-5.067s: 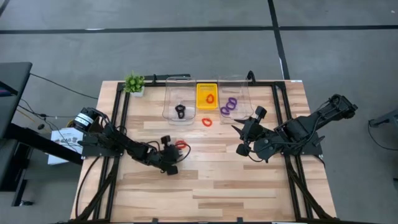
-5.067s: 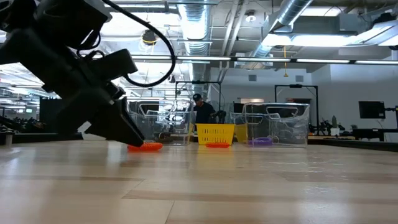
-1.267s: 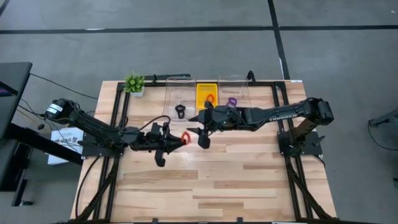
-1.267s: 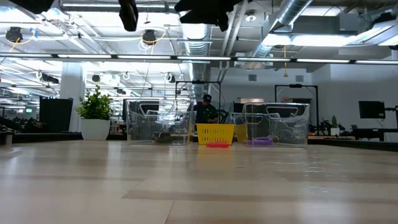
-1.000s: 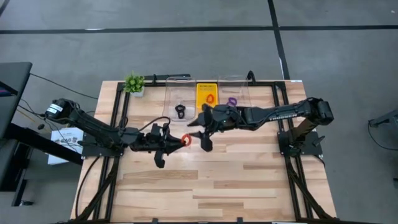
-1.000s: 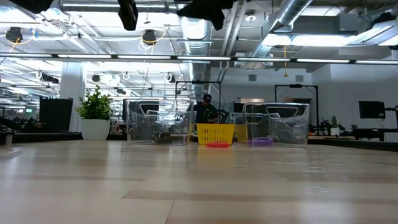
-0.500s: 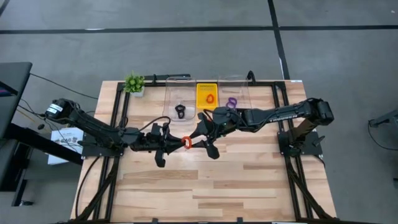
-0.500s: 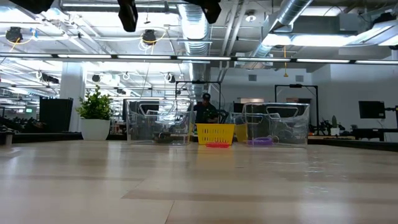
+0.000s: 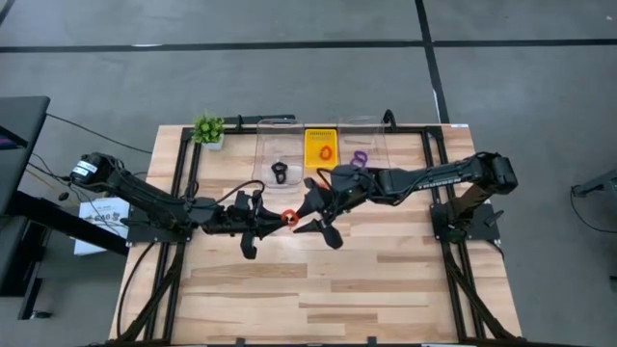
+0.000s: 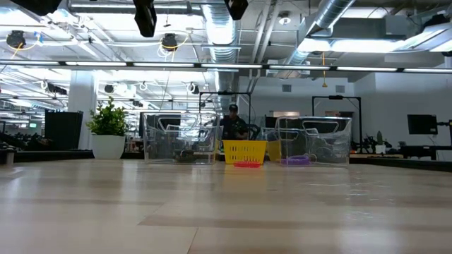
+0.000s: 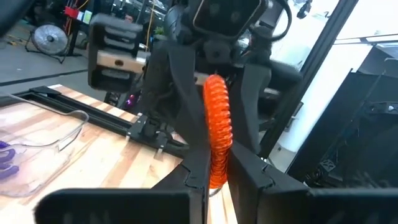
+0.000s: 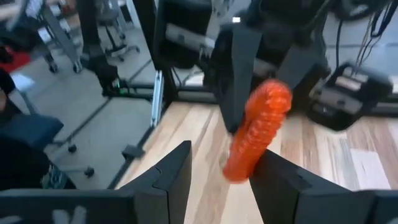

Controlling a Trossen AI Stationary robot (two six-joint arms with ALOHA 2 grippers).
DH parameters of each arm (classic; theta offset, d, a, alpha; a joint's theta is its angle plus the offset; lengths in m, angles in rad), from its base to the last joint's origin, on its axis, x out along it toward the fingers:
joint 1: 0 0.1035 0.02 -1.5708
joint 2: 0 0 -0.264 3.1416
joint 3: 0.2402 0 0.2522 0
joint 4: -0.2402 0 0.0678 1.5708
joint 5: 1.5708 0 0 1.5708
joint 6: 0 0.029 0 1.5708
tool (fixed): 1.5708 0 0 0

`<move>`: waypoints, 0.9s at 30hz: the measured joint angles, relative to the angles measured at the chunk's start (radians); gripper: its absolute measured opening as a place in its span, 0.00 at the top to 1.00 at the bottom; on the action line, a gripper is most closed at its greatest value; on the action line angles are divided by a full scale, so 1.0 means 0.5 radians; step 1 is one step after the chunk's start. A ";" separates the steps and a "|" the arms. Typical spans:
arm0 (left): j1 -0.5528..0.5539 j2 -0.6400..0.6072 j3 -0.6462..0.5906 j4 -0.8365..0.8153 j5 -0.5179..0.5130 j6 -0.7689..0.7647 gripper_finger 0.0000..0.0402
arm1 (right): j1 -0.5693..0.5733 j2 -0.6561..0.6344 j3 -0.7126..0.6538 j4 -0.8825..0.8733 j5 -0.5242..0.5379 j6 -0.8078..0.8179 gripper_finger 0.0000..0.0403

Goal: Sort spring keychains
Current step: Put the bottom orange spring keychain into the yellow bin

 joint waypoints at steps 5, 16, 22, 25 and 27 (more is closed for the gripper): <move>0.000 0.000 0.000 -0.005 0.000 0.000 0.90 | 0.000 0.000 0.000 0.116 0.036 0.038 0.66; 0.001 0.001 -0.002 -0.008 -0.015 -0.005 0.89 | -0.004 -0.001 0.000 0.042 0.154 0.027 0.92; 0.001 0.001 -0.002 -0.006 -0.023 -0.015 0.84 | -0.004 -0.001 0.000 0.036 0.177 0.058 0.92; 0.001 0.001 -0.002 -0.011 -0.024 -0.052 0.79 | -0.013 -0.001 0.000 0.021 0.209 0.058 0.93; 0.001 0.001 -0.002 -0.011 -0.030 -0.065 0.76 | -0.030 0.000 0.000 0.012 0.204 0.058 0.96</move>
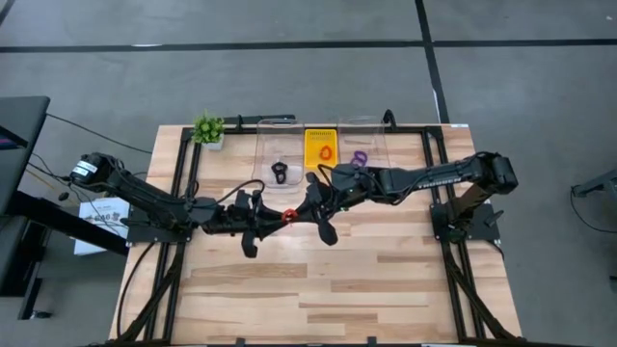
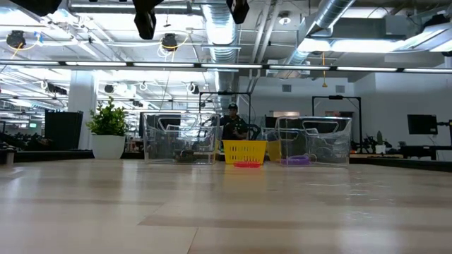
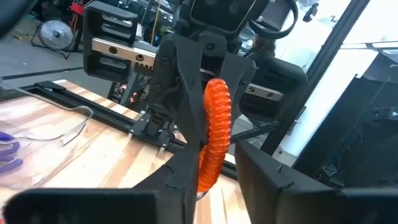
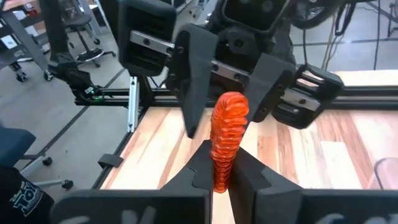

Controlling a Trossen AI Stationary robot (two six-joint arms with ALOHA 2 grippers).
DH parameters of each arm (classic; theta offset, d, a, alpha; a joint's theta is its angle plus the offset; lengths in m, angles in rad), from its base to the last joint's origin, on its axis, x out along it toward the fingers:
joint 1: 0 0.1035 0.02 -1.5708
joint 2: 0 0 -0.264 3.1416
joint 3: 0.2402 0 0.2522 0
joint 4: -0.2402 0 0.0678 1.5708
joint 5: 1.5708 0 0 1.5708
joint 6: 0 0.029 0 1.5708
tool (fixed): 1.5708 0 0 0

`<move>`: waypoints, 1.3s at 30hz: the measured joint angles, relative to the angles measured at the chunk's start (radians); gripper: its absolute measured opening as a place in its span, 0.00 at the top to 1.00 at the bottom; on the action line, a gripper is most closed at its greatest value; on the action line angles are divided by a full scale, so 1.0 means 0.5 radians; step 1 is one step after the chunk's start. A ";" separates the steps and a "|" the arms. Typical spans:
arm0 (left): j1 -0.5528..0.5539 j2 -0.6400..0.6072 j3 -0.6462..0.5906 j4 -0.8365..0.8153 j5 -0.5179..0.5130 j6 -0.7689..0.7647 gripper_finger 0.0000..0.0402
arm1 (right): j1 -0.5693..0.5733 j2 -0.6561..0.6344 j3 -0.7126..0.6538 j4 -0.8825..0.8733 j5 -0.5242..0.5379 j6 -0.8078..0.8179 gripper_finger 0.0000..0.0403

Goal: Sort spring keychains
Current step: Put the bottom orange spring keychain into the yellow bin

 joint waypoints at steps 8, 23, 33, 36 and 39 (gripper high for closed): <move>-0.002 0.000 0.000 0.002 0.014 -0.048 0.63 | -0.113 -0.006 0.000 -0.074 0.013 0.068 0.94; 0.074 -0.093 -0.130 0.001 0.016 -0.153 0.61 | -0.400 -0.039 -0.001 -0.390 0.275 0.070 0.94; 0.252 -0.093 -0.130 0.002 0.248 -0.153 0.61 | -0.688 -0.011 -0.001 -0.618 0.537 0.071 0.91; 0.362 -0.093 -0.130 0.002 0.422 -0.175 0.61 | -0.767 0.005 -0.001 -0.643 0.537 0.071 0.91; 0.494 -0.097 -0.155 0.015 0.607 -0.243 0.61 | -0.828 0.041 0.001 -0.629 0.530 0.071 0.92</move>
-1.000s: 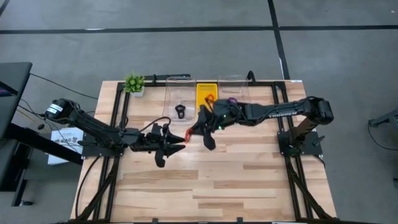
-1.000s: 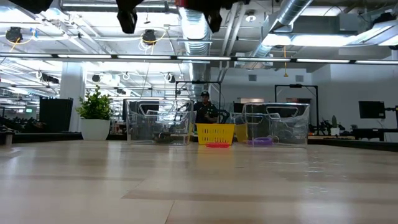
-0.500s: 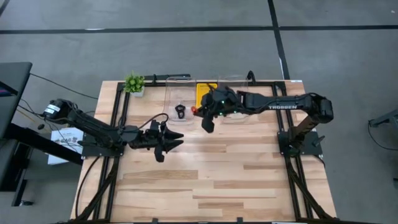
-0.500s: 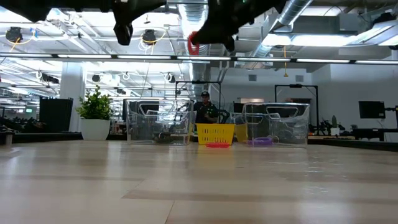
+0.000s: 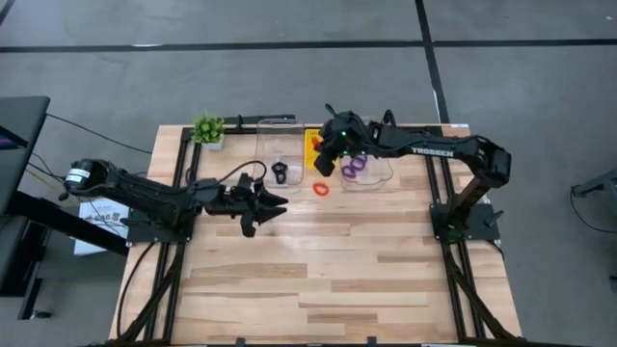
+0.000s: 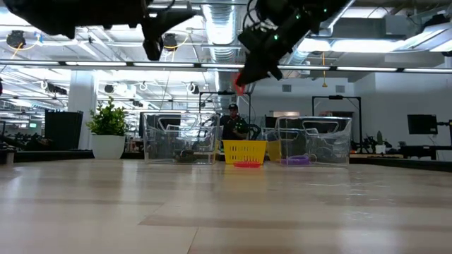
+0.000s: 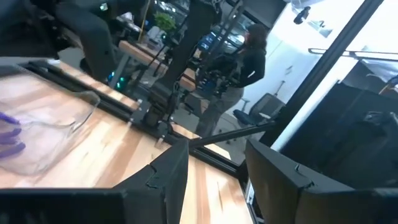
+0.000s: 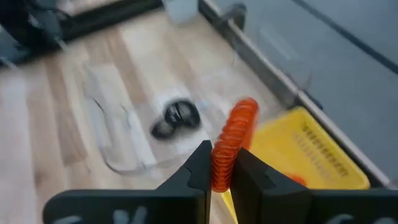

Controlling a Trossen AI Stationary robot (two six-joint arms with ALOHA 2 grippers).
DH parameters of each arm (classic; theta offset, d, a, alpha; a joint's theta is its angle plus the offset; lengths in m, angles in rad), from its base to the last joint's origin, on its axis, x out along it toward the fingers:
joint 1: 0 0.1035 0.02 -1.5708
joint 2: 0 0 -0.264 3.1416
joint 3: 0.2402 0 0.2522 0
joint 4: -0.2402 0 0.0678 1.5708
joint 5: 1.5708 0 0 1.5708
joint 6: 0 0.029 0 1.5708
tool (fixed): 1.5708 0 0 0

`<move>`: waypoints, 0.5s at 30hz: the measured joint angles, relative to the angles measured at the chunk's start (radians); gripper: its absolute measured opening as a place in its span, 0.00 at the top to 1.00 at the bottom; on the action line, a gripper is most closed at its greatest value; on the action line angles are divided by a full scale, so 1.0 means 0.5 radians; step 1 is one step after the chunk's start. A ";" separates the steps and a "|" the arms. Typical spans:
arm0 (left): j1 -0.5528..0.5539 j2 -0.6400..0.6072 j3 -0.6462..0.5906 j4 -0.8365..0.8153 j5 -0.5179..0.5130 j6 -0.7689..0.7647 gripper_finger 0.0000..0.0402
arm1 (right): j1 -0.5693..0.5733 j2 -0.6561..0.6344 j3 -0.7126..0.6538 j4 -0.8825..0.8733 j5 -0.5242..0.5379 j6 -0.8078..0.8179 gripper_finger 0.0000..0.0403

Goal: Sort spring keychains
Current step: Put the bottom orange spring keychain into the yellow bin

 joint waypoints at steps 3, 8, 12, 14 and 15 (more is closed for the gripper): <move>0.117 -0.019 -0.049 0.020 0.137 -0.073 0.61 | -0.045 0.020 0.001 0.027 -0.001 -0.006 0.94; 0.237 -0.071 -0.112 0.053 0.195 -0.118 0.61 | -0.116 0.070 0.002 0.053 -0.003 -0.020 0.91; 0.320 -0.143 -0.160 0.069 0.198 -0.113 0.61 | -0.177 0.158 0.000 0.050 -0.012 -0.035 0.90; 0.366 -0.184 -0.195 0.063 0.207 -0.114 0.61 | -0.204 0.219 0.000 0.036 -0.015 -0.040 0.91; 0.390 -0.205 -0.210 0.064 0.210 -0.116 0.61 | -0.213 0.252 0.000 0.047 -0.017 -0.040 0.92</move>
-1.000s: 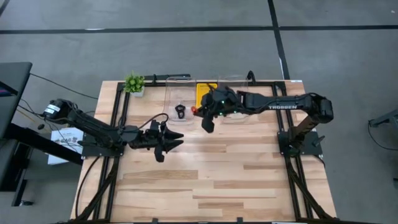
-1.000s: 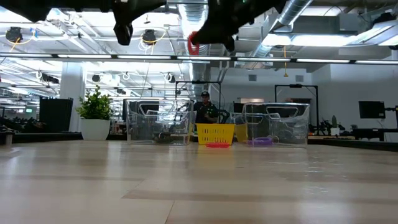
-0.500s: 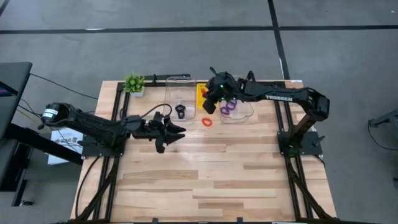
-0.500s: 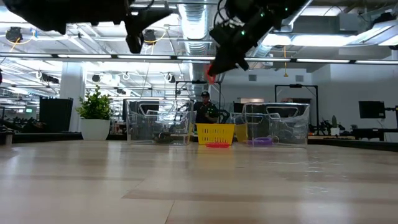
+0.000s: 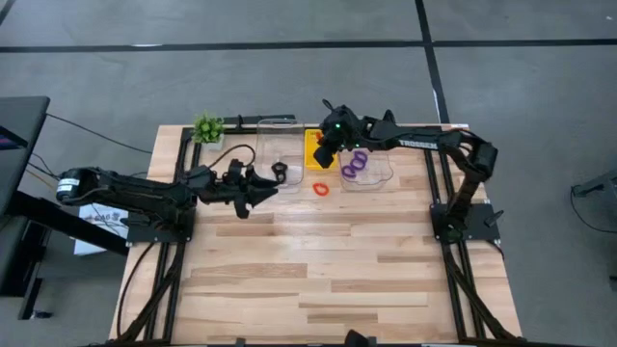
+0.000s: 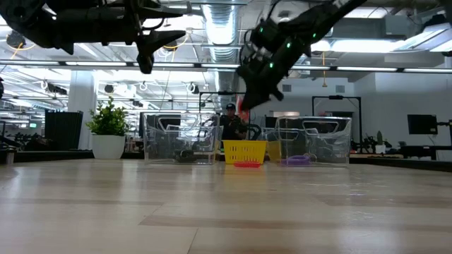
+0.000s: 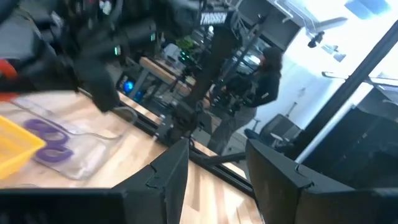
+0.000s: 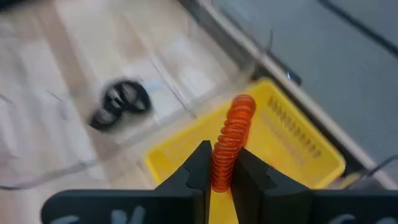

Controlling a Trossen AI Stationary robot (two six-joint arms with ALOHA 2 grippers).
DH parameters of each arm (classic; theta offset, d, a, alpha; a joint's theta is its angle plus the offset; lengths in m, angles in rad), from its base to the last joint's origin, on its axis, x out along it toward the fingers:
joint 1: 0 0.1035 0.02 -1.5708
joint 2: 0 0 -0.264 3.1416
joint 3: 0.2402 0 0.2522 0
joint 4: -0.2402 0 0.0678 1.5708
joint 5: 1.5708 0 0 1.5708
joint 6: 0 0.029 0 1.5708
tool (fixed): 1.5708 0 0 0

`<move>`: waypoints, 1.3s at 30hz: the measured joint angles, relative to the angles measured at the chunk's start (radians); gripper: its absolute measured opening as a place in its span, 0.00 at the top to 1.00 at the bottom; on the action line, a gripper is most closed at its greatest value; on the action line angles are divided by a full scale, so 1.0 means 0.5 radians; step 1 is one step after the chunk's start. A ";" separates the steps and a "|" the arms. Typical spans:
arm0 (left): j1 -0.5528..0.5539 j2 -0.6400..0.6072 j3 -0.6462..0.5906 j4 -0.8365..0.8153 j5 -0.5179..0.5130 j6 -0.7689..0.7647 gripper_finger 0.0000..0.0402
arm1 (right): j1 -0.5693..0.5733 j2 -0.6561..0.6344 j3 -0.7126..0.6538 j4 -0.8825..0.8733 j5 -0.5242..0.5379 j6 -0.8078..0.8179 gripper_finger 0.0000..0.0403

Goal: Sort spring keychains
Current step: Put the bottom orange spring keychain into the yellow bin, then put the orange spring keychain into the yellow bin

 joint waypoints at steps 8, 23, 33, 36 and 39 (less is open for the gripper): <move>0.145 -0.118 -0.094 0.005 0.046 -0.003 0.61 | -0.019 0.179 -0.002 0.008 0.001 0.023 0.88; 0.281 -0.131 -0.153 0.014 0.196 -0.109 0.61 | 0.006 0.185 -0.002 0.048 0.066 0.016 0.74; 0.253 -0.122 -0.152 0.012 0.195 -0.108 0.61 | 0.280 -0.145 -0.001 0.029 0.419 -0.204 0.77; 0.234 -0.122 -0.152 0.011 0.193 -0.095 0.61 | 0.368 -0.332 -0.001 -0.001 0.587 -0.243 0.77; 0.188 -0.122 -0.152 0.011 0.159 0.059 0.61 | 0.465 -0.549 -0.001 -0.098 0.765 -0.243 0.77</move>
